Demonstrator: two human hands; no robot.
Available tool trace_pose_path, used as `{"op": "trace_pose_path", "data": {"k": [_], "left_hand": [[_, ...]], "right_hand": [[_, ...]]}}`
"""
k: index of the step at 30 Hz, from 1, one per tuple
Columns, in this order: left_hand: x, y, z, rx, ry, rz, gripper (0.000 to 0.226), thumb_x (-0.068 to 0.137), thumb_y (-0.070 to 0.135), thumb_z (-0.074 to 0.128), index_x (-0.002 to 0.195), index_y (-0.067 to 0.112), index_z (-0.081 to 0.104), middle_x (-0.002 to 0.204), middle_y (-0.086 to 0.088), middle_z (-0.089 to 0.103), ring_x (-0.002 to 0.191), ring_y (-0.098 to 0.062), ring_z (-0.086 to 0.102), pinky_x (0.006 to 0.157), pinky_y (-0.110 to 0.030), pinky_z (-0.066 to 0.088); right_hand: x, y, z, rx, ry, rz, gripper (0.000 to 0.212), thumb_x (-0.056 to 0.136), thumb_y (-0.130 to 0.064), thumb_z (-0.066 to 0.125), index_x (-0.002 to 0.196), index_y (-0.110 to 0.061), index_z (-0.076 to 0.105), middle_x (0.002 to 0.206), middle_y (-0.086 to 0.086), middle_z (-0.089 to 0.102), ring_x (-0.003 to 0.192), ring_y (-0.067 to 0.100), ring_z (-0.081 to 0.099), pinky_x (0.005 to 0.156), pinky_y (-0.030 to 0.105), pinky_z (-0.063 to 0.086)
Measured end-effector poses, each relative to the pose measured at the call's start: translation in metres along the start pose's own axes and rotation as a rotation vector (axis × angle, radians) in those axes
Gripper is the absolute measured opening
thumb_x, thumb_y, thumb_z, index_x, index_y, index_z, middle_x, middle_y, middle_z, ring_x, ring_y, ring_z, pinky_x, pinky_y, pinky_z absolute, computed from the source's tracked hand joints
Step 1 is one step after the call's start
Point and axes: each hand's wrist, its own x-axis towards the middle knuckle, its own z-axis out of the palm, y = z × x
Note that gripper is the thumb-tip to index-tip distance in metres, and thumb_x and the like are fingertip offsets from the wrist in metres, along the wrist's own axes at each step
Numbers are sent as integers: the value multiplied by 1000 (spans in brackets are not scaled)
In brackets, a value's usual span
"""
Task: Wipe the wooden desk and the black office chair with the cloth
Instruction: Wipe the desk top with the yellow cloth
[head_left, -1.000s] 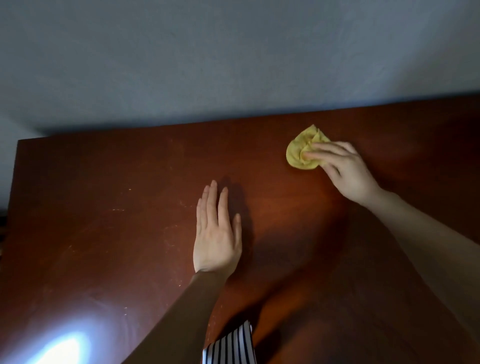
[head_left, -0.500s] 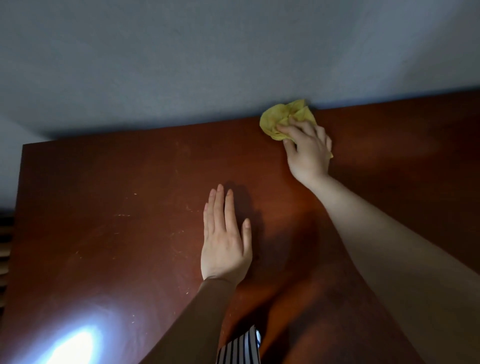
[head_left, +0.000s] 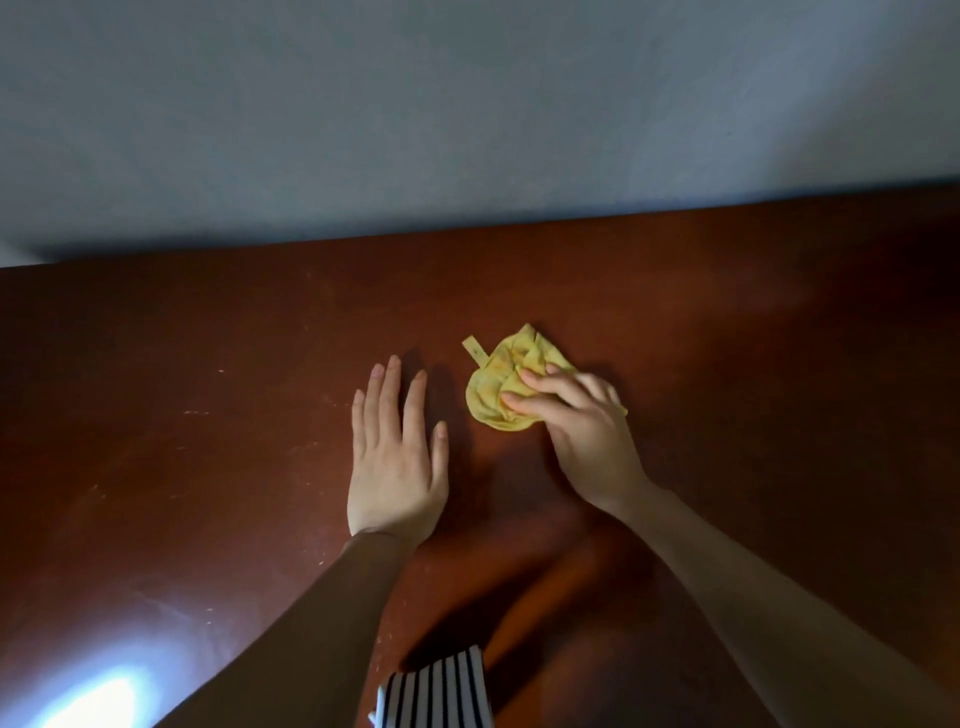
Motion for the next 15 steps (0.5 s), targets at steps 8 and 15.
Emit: {"op": "trace_pose_path", "data": {"k": [8,15], "left_hand": [[2,3,1,9,-9,-7,55,97,34,26,142,6,36,154,-18,26,145,-25,9,118,-35,-9],[4,6,3,2,-31,-43,57,96,37,26,146,10,31,156,-17,19,146,-27,7,118,-34,-9]], "right_hand": [[19,76,-47,-51,33,124,39,87,-10,43,110,-23,71,121,1,65,107,21,51,89,26,33],[70,143,-71,-151,179,415,48,85,9,43,118,-17,67,126,8,61,109,36,54,89,4,25]]}}
